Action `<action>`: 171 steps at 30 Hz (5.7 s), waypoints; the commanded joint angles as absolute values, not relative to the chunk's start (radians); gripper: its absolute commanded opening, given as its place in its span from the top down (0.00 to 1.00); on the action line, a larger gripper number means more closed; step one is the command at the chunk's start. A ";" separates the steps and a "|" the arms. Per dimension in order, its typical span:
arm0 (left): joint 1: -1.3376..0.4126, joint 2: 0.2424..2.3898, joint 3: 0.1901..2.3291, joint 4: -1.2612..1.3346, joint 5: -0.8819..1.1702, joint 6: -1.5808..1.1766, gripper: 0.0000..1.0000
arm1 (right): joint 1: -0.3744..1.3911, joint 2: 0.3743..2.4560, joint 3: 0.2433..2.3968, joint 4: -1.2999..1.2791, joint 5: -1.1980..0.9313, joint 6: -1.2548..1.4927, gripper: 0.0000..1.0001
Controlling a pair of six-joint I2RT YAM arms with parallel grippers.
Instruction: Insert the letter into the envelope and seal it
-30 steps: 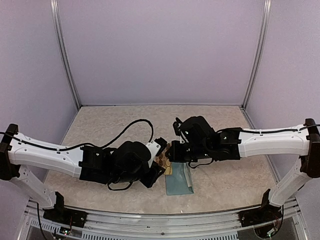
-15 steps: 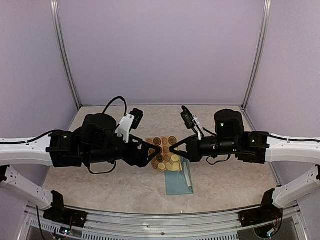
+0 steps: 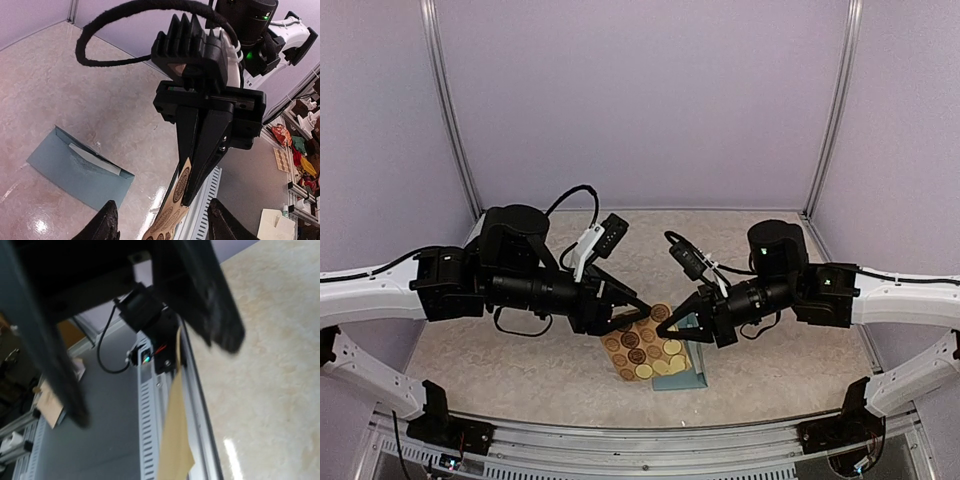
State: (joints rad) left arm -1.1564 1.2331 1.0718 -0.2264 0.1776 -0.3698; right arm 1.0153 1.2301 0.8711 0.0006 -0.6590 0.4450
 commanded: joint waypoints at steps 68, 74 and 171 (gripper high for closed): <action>-1.164 1.219 0.980 -0.035 0.319 -0.456 0.96 | 0.994 1.100 0.773 0.209 -0.660 0.507 1.00; -1.164 1.181 1.040 -0.191 0.040 -0.390 0.53 | 0.993 1.043 0.776 0.046 -0.414 0.497 1.00; -1.182 1.257 0.915 0.189 0.362 -0.492 1.00 | 0.992 1.093 0.683 0.357 -0.778 0.623 1.00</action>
State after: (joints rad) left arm -1.1900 1.2675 0.9268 0.1387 0.3470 -0.4763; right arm 0.9962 1.0958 0.6739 0.3260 -0.7418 0.6270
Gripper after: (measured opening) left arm 0.004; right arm 0.002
